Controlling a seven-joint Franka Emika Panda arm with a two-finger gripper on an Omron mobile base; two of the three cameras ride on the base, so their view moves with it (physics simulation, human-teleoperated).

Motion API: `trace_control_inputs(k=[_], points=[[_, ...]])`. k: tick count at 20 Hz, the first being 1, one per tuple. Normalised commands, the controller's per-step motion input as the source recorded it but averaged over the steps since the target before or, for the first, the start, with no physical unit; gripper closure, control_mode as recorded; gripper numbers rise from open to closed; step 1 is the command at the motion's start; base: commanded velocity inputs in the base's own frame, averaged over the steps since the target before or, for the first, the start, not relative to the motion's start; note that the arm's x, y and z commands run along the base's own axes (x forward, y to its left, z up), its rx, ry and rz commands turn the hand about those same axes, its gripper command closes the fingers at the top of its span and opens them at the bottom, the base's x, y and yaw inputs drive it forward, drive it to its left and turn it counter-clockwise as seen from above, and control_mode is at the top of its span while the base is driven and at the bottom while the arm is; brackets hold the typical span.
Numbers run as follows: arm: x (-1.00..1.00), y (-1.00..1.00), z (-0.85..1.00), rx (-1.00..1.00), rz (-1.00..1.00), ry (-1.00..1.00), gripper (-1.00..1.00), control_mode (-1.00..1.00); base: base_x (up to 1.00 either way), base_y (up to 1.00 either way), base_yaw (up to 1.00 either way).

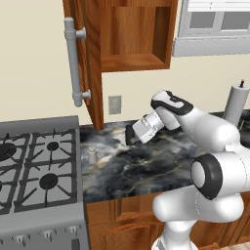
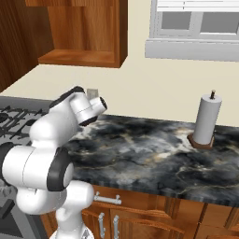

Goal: Take 2 condiments from the cabinet and move them on the counter near the stove.Make sure the condiments are lined up with each other, next to each other.

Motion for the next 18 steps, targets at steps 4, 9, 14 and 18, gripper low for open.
trace_control_inputs(k=[4, 9, 14, 18], points=[[0.09, 0.05, -0.16, 0.0, 0.0, 0.0, 1.0, -1.0, 0.0, 0.0, 0.0], [0.11, 0.12, -0.18, 0.0, 0.0, -0.02, 1.0, -1.0, 0.0, 0.0, 0.0], [0.17, 0.1, -0.26, 0.0, 0.0, -0.01, 1.0, -1.0, 0.0, 0.0, 0.0], [0.24, 0.11, -0.33, 0.0, 0.0, 0.0, 1.0, -1.0, 0.0, 0.0, 0.0]])
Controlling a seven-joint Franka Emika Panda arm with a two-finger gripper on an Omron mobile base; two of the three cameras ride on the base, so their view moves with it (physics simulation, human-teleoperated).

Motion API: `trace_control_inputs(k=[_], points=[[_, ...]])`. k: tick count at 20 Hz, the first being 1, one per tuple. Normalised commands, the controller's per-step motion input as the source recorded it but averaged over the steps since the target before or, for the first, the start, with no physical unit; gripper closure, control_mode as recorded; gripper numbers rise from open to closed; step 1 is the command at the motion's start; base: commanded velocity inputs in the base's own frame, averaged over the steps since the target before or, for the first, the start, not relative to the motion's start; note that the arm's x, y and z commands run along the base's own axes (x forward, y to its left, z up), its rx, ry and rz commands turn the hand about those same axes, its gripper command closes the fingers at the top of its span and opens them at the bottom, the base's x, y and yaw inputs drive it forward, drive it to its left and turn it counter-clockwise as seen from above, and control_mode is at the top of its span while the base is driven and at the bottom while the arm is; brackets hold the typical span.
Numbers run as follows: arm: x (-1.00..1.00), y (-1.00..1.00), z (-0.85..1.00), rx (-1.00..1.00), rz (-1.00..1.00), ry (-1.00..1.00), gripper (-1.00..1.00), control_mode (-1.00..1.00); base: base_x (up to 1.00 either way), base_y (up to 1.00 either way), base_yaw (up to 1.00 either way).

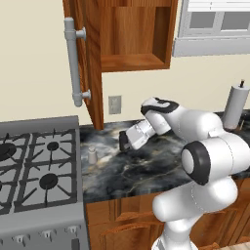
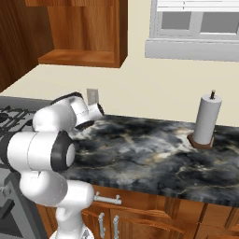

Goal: Take 2 condiments from the cabinet and move them on the counter near the stove.Make sure the condiments are lined up with each other, next to each other.

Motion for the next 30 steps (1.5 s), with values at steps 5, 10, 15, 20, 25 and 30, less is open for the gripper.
trace_control_inputs(k=[5, 10, 15, 20, 25, 30], points=[[0.05, 0.05, -0.24, 0.0, 0.0, -0.04, 1.0, -1.0, 0.0, 0.0, 0.0], [0.05, 0.08, -0.24, 0.0, 0.0, -0.09, 1.0, -1.0, 0.0, 0.0, 0.0], [0.04, 0.14, -0.21, 0.0, 0.0, -0.09, 1.0, -1.0, 0.0, 0.0, 0.0], [0.16, 0.08, -0.16, 0.0, 0.0, -0.08, 1.0, -1.0, 0.0, 0.0, 0.0], [0.17, 0.04, -0.1, 0.01, 0.0, -0.06, 1.0, -1.0, 0.0, 0.0, 0.0], [0.18, 0.09, -0.1, 0.0, 0.0, -0.03, 1.0, -1.0, 0.0, 0.0, 0.0]])
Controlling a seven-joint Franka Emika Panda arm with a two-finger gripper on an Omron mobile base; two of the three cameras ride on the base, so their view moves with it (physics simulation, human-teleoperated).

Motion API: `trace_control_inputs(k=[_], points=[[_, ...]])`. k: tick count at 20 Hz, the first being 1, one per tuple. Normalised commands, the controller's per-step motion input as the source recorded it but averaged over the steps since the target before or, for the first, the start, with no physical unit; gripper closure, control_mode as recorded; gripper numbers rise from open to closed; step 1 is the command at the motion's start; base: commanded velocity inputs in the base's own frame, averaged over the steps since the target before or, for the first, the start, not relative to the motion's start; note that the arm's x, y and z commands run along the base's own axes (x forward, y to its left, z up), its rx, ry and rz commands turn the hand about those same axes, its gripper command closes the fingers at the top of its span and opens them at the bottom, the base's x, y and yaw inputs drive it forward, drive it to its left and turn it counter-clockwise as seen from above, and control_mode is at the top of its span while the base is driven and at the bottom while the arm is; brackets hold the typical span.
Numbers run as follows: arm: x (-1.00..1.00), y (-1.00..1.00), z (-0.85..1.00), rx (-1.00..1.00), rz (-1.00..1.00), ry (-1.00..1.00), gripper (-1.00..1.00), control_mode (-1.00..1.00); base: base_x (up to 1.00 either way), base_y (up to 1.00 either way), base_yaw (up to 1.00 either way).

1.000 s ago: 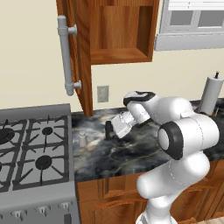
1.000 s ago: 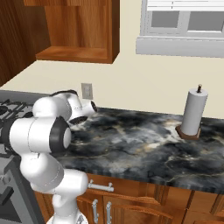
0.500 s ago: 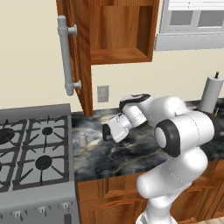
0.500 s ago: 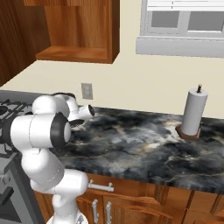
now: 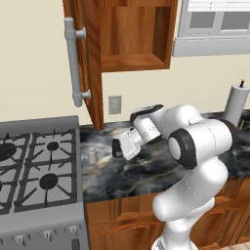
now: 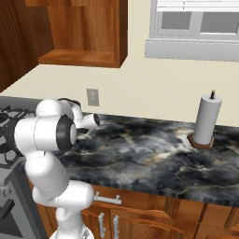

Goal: Take 2 condiments from the cabinet and move them on the counter near the stove.Make sure the condiments are lined up with each other, next to each other.

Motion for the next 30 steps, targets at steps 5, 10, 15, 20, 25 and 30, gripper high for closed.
trace_control_inputs(k=[5, 10, 15, 20, 25, 30], points=[[0.14, 0.07, -0.12, 0.0, 0.0, 0.0, 1.0, -1.0, 0.0, 0.0, 0.0], [0.1, 0.04, -0.14, 0.0, 0.0, 0.0, 1.0, -1.0, 0.0, 0.0, 0.0], [0.08, 0.05, -0.18, 0.0, 0.0, 0.0, 1.0, -1.0, 0.0, 0.0, 0.0], [0.13, 0.15, -0.15, 0.0, 0.0, 0.0, 1.0, -1.0, 0.0, 0.0, 0.0], [0.16, 0.14, -0.04, 0.01, 0.0, 0.0, 1.0, -1.0, 0.0, 0.0, 0.0], [0.17, 0.14, -0.03, 0.01, 0.0, 0.0, 1.0, -1.0, 0.0, 0.0, 0.0]])
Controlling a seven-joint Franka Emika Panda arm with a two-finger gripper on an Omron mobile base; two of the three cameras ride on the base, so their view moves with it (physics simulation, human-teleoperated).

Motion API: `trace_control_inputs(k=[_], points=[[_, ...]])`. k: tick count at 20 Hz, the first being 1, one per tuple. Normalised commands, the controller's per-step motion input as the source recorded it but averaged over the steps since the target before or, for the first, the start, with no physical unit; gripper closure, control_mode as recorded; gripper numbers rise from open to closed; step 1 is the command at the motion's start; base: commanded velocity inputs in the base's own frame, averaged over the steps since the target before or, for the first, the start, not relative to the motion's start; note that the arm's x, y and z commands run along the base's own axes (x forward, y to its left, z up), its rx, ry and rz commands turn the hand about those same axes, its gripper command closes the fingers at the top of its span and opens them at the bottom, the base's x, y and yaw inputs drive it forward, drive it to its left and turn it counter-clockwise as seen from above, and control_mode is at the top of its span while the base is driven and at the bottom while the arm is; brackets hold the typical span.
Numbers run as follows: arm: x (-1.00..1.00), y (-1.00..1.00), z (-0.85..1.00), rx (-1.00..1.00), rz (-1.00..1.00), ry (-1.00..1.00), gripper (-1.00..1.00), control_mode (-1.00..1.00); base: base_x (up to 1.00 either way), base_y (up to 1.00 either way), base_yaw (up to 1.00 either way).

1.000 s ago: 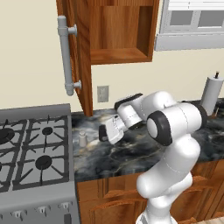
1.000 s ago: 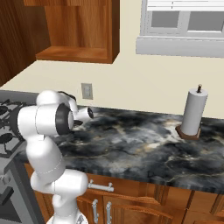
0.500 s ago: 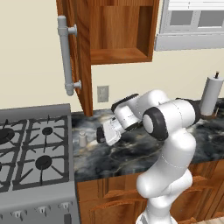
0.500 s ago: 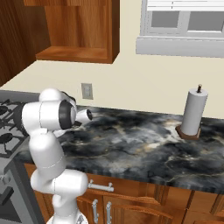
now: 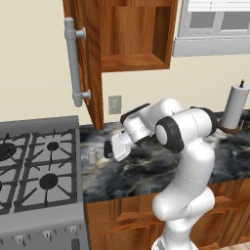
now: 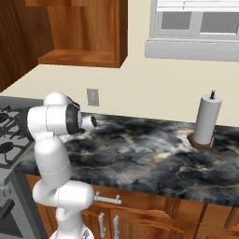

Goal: Take 2 condiments from the cabinet and move them on the counter near the stove.Make sure the condiments are lined up with each other, next to each other.

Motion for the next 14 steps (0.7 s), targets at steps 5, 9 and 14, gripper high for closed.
trace_control_inputs(k=[5, 9, 14], points=[[0.07, 0.1, -0.08, 0.0, 0.0, 0.0, 1.0, -1.0, 0.0, 0.0, 0.0], [0.0, 0.05, -0.09, 0.0, 0.0, 0.0, 1.0, -1.0, 0.0, 0.0, 0.0], [0.0, 0.0, -0.06, 0.0, 0.0, 0.0, 1.0, -1.0, 0.0, 0.0, 0.0]])
